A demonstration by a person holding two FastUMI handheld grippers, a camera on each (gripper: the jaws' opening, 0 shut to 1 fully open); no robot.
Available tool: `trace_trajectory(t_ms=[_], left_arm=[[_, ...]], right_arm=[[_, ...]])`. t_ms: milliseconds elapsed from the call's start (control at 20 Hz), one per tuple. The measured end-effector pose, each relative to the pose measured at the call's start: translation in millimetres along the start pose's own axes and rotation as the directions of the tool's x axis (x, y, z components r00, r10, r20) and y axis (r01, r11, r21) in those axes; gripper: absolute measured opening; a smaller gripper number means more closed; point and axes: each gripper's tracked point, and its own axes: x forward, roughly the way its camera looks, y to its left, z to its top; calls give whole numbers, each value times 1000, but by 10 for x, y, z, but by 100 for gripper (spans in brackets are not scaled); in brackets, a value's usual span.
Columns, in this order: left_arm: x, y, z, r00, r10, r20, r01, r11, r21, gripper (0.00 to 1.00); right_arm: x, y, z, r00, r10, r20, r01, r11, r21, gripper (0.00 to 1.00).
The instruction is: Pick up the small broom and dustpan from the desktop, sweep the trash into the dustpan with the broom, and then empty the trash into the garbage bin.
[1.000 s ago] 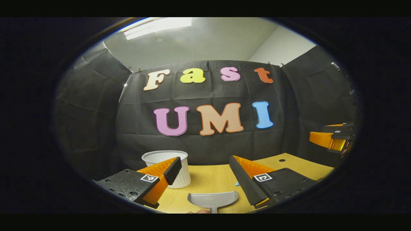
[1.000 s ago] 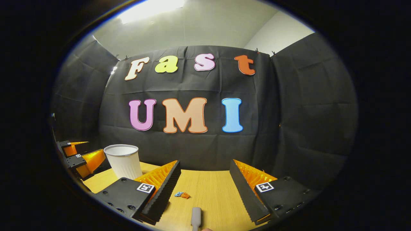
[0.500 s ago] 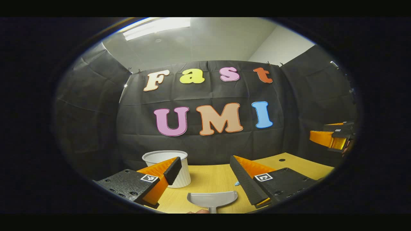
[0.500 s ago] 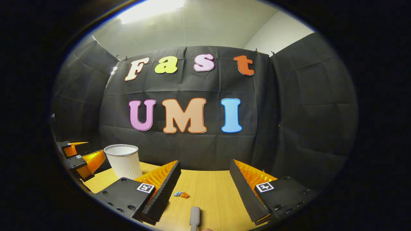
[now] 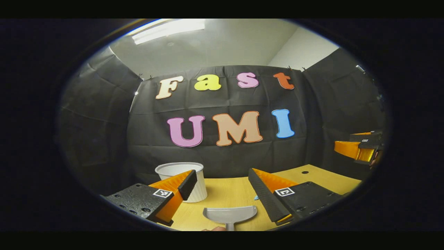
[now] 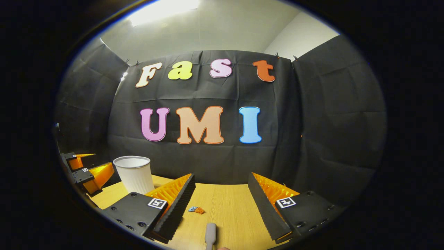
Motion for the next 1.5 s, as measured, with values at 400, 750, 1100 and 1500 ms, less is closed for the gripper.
trace_trajectory(t_ms=[400,750,1100,1500], left_arm=[[-21,-15,-20,1000,3,-6,-3,1000,-3,91],[-43,-153,-122,998,11,-59,-12,1000,-11,91],[-134,-301,-834,965,-11,-262,21,999,32,95],[-242,-158,-2069,836,-48,-546,53,999,-8,87]], right_arm=[[-29,8,-14,1000,11,-5,-11,1000,-9,98],[24,-50,-73,997,61,-47,-62,998,-26,98],[108,121,-720,959,148,-242,-153,988,1,98],[217,312,-1828,840,119,-530,-151,988,-19,99]])
